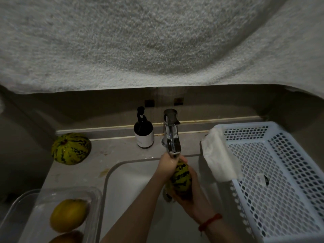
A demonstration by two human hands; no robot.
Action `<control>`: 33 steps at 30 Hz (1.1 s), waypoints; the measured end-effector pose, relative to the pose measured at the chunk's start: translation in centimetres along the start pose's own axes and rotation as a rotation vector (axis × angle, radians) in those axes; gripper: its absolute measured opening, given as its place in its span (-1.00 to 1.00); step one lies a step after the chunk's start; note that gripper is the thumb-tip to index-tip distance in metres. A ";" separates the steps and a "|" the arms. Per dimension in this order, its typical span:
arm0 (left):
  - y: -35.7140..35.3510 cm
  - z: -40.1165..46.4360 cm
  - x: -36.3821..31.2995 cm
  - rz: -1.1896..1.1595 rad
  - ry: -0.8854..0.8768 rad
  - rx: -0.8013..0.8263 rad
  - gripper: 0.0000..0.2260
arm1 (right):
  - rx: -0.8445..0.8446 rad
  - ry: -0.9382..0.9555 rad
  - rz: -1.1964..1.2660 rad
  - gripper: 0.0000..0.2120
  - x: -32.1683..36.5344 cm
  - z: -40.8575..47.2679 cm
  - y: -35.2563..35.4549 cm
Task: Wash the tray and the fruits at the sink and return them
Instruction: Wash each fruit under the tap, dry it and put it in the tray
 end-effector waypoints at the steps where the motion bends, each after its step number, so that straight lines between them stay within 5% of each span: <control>1: 0.0 -0.2 0.1 -0.001 -0.010 -0.018 -0.70 | -0.037 -0.004 0.027 -0.65 -0.3 0.2 0.2; 8: 1.9 -3.6 2.0 -0.363 -0.027 -0.287 -0.90 | -0.020 0.177 -0.035 -0.53 -0.3 0.8 -0.8; 14: 0.5 -4.1 3.3 -0.756 0.491 0.134 -0.55 | 0.103 0.433 -0.678 -0.34 1.7 1.2 -1.6; 18: 1.4 -3.7 4.8 -0.723 0.518 -0.014 -0.44 | 0.230 0.329 -0.385 -0.36 1.8 2.0 -2.0; 21: 1.0 -4.5 5.2 -0.803 0.564 -0.033 -0.45 | 0.141 0.262 -0.349 -0.56 2.7 2.9 -2.5; 24: 0.6 -4.8 5.3 -0.876 0.574 -0.018 -0.41 | -0.126 0.237 -0.521 -0.84 3.2 4.9 -2.6; 30: 3.0 -4.3 5.6 -0.707 0.579 -0.153 -0.43 | -0.315 0.338 -0.643 -0.87 2.8 6.5 -2.6; 33: 3.6 -4.3 5.5 -0.653 0.517 -0.129 -0.46 | -0.226 0.512 -0.884 -0.76 3.2 5.5 -3.7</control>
Point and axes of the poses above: each hand's wrist, its own z-axis towards the middle knuckle, its own y-axis out of the back of the hand, x = y × z, the point moved 7 cm from there along z, towards the middle knuckle, and after that the axes turned 2 degrees about -y, right-handed, at the moved point
